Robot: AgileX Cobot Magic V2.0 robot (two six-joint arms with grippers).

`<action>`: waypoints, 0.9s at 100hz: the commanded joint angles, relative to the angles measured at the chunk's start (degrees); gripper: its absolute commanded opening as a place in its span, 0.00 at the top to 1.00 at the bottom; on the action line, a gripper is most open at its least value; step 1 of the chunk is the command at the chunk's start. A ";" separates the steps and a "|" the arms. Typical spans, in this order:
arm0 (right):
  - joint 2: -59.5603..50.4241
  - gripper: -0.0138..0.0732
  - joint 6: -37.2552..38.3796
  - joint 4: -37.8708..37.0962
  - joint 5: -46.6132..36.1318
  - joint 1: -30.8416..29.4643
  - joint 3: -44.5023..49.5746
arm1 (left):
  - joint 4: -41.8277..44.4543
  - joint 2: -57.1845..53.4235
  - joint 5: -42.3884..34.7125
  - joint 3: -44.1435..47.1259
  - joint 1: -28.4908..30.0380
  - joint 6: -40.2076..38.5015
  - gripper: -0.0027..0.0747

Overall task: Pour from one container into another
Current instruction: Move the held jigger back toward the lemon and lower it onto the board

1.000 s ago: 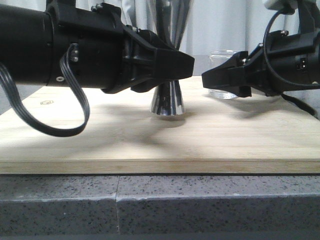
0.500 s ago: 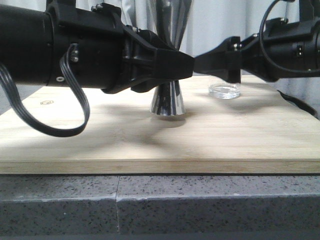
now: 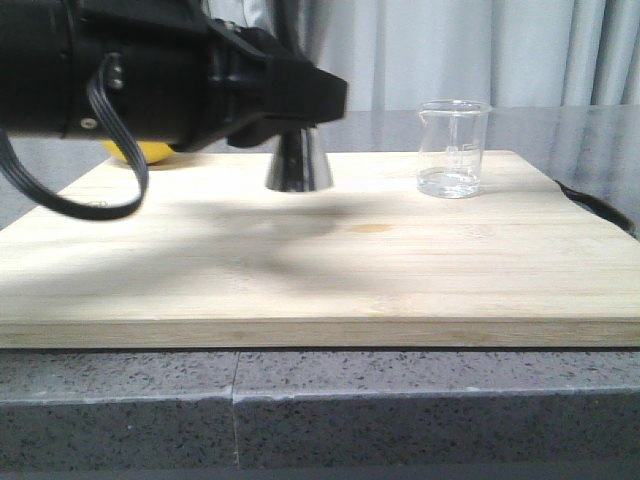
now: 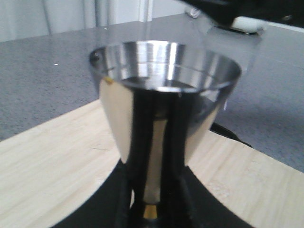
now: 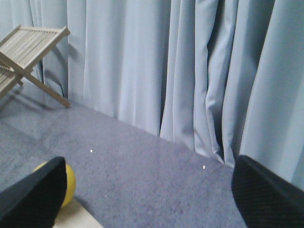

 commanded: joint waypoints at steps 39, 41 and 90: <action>-12.75 0.11 -0.55 1.68 -3.56 -0.21 -1.85 | 3.43 -2.53 -5.53 -1.85 8.98 -0.36 0.99; -12.73 0.11 -0.55 1.68 -3.29 -0.21 -1.85 | 3.43 -2.53 -5.53 -1.85 8.98 -0.36 0.99; -12.87 0.11 -0.55 1.57 -1.11 -0.21 -1.85 | 4.78 -2.53 -3.96 -1.85 9.07 -0.36 0.99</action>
